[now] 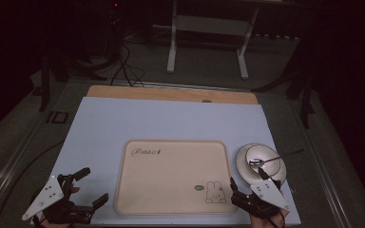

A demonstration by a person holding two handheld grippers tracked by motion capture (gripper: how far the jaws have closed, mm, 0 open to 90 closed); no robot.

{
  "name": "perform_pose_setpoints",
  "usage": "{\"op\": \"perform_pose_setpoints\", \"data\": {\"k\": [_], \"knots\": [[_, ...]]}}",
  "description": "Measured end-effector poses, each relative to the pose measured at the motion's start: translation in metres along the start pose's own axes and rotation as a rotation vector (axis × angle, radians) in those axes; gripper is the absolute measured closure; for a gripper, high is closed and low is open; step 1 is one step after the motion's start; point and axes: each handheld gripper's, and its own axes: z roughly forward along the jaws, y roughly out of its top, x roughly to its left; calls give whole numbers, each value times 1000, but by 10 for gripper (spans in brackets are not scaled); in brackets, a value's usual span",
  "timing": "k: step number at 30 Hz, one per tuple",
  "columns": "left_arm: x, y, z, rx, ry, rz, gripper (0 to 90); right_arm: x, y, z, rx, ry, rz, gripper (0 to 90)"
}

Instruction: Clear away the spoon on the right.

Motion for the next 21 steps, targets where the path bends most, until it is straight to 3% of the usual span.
{"op": "perform_pose_setpoints", "data": {"k": [1,2,3,4,9,12,17,21], "knots": [[0,0,0,0,0,0,0,0,0,0,0,0,0,109],[0,0,-1,-4,3,-1,0,-1,-1,0,-3,32,3,160],[0,0,-1,-4,3,-1,0,-1,-1,0,-3,32,3,160],[0,0,-2,-7,4,-3,0,-3,-2,1,-16,62,3,161],[-1,1,-2,-2,2,6,0,-3,-3,0,-5,57,-16,177],[-2,0,-2,0,2,10,0,-6,0,-4,-30,77,19,146],[-2,0,-2,-3,5,10,0,-2,8,-12,-26,91,-4,120],[-2,0,-2,-1,5,11,0,4,18,-19,-53,119,-38,110]]}}
